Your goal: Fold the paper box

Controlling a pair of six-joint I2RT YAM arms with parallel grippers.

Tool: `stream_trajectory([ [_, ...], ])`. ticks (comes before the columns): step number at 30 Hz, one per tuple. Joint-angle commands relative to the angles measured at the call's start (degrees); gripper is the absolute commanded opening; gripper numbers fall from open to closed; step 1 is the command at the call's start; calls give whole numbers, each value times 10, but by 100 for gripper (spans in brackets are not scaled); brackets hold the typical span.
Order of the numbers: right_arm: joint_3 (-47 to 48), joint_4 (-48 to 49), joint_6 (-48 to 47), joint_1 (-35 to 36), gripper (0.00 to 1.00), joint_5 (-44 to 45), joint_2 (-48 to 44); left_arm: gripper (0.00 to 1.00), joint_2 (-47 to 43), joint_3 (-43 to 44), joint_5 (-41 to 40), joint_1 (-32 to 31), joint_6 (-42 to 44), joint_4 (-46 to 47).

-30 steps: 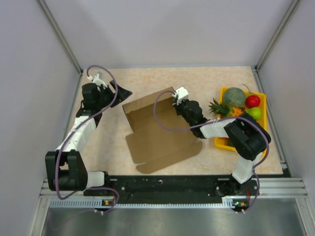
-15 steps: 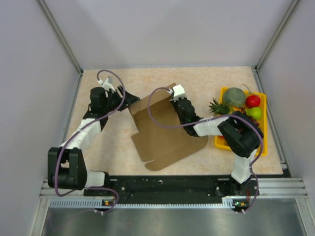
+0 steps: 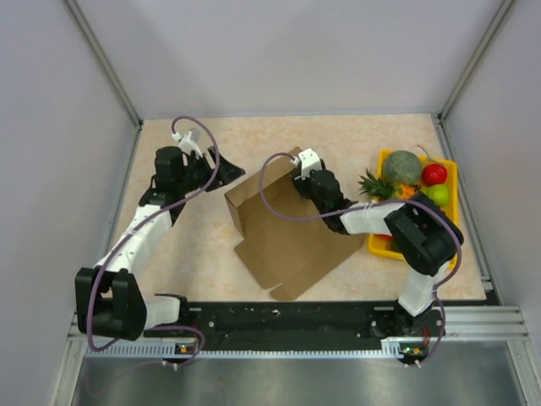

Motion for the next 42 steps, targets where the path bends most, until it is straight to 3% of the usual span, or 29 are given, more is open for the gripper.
stream_trajectory([
  [1, -16, -42, 6, 0, 62, -18, -80, 75, -35, 64, -48, 3, 73, -69],
  [3, -21, -102, 19, 0, 64, -12, -117, 75, -42, 82, -62, 3, 111, -117],
  [6, -30, -175, 69, 0, 76, 11, -174, 75, -58, 112, -99, 1, 164, -174],
  [7, -29, -238, 81, 0, 78, 18, -186, 75, -63, 118, -104, -4, 178, -181],
  [9, -29, -307, 155, -1, 79, 15, -237, 75, -73, 128, -129, -19, 217, -211],
  [13, -43, -499, 290, -2, 84, 0, -333, 75, -71, 175, -227, -152, 316, -272],
  [17, -59, -652, 425, -3, 86, -100, -406, 78, -43, 192, -298, -256, 400, -279],
  [19, -86, -678, 461, -4, 86, -142, -449, 80, -23, 208, -359, -315, 443, -285],
  [24, -158, -688, 544, -3, 86, -205, -551, 74, 90, 259, -541, -429, 527, -303],
  [28, -201, -697, 560, -3, 85, -195, -605, 67, 162, 294, -680, -464, 535, -319],
  [36, -235, -703, 686, -3, 85, -177, -593, 62, 185, 270, -699, -472, 537, -271],
  [42, -219, -716, 671, -2, 83, -178, -581, 55, 205, 265, -723, -453, 533, -264],
])
